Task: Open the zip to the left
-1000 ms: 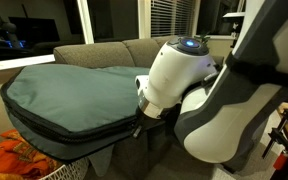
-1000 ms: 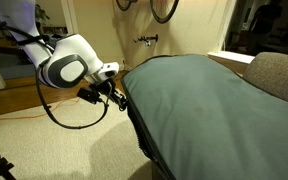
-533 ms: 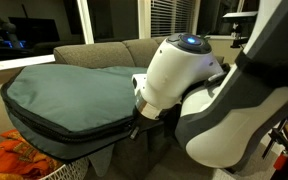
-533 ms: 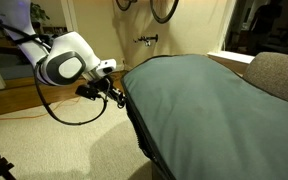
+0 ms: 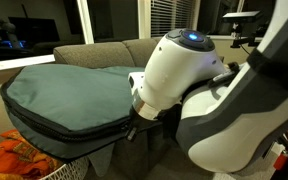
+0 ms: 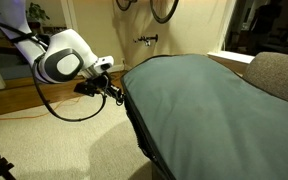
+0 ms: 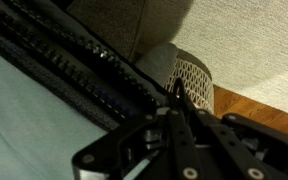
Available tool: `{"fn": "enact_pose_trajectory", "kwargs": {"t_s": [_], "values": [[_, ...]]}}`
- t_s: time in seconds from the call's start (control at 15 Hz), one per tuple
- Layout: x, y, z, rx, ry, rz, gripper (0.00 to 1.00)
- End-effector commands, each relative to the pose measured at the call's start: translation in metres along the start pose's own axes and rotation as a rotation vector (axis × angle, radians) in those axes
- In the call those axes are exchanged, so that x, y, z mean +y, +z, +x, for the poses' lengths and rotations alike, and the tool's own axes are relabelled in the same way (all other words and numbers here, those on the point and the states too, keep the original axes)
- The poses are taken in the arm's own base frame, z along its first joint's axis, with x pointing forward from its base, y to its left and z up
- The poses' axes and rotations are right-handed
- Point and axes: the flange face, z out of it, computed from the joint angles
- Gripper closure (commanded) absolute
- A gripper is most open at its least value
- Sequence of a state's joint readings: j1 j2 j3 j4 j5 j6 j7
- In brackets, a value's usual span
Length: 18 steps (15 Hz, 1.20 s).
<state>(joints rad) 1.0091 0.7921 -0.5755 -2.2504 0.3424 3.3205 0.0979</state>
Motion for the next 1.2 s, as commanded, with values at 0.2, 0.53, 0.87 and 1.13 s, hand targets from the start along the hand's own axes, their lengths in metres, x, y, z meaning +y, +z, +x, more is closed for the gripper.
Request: {"fn": "enact_pose_trajectory", "kwargs": {"t_s": [0.2,0.53,0.87,1.13], "values": [[-0.033,-0.034,0.002,0.018,-0.037,0.038,0.99],[-0.041,-0.036,0.003,0.014,-0.056,0.035,0.99],[-0.051,-0.031,0.013,-0.002,-0.065,0.019,0.99],[-0.070,-0.030,0.028,-0.014,-0.073,0.018,0.99]]}}
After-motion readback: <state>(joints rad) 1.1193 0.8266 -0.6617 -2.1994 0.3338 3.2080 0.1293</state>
